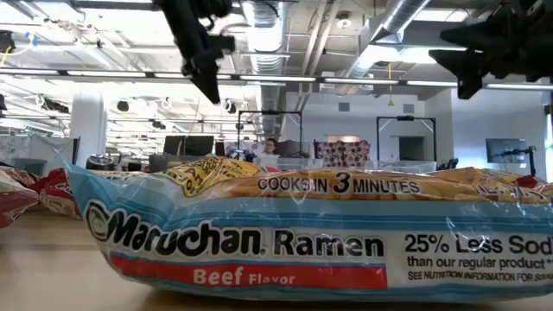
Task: Sort Maruchan noodles
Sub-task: Put the black noodle pack into the right transparent bin
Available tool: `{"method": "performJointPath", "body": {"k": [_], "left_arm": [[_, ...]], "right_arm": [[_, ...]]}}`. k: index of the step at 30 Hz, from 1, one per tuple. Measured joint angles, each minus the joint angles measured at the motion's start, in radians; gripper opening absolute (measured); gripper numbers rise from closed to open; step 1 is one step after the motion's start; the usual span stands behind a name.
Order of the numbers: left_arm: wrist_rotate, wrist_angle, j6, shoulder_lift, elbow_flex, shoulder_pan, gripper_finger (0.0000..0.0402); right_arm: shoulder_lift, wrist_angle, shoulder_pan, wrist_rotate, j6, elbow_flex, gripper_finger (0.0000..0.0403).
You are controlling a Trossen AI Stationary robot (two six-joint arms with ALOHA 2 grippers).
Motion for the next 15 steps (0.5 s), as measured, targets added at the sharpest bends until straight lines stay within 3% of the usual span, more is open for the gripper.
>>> {"method": "performJointPath", "body": {"k": [8,15], "left_arm": [[0.0,0.019,-0.141,-0.215,-0.115,-0.087,0.0078],[0.014,0.026,-0.208,-0.333,-0.16,-0.175,0.0078]], "right_arm": [[0.014,-0.03,0.0,0.0,-0.099,0.097,0.0218],[0.109,-0.269,0.0,0.001,-0.032,0.264,0.0235]]}}
